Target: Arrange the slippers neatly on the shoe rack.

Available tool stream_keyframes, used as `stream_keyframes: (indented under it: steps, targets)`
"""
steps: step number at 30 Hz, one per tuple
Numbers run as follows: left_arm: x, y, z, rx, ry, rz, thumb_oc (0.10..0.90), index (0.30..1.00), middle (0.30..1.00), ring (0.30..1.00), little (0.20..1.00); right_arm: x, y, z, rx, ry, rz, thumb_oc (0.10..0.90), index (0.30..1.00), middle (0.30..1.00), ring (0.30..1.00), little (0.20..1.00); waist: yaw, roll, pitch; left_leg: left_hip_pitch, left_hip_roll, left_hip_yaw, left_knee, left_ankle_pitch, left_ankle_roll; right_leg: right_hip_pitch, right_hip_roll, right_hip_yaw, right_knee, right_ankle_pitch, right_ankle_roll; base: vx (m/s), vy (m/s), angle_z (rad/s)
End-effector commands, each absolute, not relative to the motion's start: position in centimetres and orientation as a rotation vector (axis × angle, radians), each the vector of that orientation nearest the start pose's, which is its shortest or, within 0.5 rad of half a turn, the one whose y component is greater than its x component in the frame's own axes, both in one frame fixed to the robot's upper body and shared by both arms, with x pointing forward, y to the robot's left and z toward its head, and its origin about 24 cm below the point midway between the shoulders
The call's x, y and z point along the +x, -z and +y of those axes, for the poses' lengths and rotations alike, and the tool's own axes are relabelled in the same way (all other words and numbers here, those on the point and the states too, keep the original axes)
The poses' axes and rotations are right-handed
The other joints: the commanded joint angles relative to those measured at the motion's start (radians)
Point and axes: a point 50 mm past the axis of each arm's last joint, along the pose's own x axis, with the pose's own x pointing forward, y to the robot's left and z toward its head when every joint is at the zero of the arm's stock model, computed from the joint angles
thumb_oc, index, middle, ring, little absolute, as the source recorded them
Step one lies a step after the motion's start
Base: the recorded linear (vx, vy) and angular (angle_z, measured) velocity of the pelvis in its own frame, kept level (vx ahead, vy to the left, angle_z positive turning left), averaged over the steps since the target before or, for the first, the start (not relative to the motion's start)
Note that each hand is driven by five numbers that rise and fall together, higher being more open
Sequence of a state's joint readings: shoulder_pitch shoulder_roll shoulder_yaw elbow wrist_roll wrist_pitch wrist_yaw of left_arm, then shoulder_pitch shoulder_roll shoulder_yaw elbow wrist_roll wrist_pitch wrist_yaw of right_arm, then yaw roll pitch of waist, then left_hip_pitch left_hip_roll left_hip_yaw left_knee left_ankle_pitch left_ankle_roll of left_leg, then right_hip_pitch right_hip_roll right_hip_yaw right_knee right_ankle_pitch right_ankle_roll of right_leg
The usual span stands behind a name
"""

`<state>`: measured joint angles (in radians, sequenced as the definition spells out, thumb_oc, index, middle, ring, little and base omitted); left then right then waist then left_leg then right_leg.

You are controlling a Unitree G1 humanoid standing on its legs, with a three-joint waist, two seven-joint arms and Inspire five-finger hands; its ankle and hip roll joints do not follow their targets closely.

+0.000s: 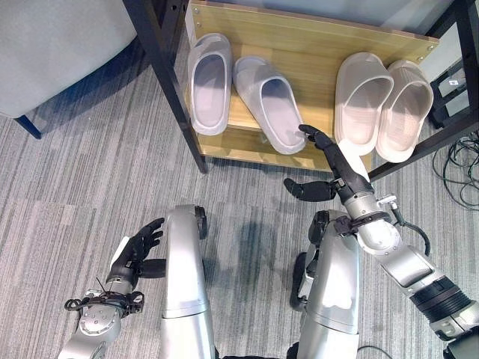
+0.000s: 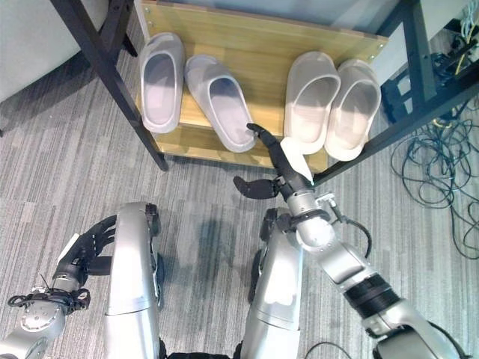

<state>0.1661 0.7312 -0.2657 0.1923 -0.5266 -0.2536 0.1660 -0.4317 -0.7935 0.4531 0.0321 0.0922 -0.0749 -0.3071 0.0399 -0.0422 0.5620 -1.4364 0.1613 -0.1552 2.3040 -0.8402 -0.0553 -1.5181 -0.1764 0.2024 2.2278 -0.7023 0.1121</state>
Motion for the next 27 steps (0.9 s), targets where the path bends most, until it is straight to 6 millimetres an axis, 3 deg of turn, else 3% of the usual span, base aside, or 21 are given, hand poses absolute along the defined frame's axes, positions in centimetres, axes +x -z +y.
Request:
stream_keyframes:
  steps: [1, 27]
  targets:
    - [26.9, -6.1, 24.8, 0.112, -0.227, -0.078, 0.8, 0.9, 0.9, 0.9, 0.9, 30.1, -20.7, -14.9, -0.666, -0.187, -0.695, 0.8, 0.9, 0.9, 0.9, 0.9, -0.061, -0.021, -0.042, -0.134, -0.005, 0.159, -0.077, 0.093, 0.091, -0.052, -0.067, -0.044, 0.0, -0.001, -0.162, 0.0, 0.0, 0.0]
    - [26.5, -5.6, 24.7, 0.116, -0.222, -0.058, 0.8, 0.9, 0.9, 0.9, 0.9, 28.4, -22.4, -10.2, -0.578, -0.367, -0.838, 0.8, 0.9, 0.9, 0.9, 0.9, -0.052, -0.016, -0.042, -0.134, -0.005, 0.158, -0.078, 0.099, 0.092, -0.052, -0.065, -0.047, -0.001, 0.007, -0.163, 0.0, 0.0, 0.0]
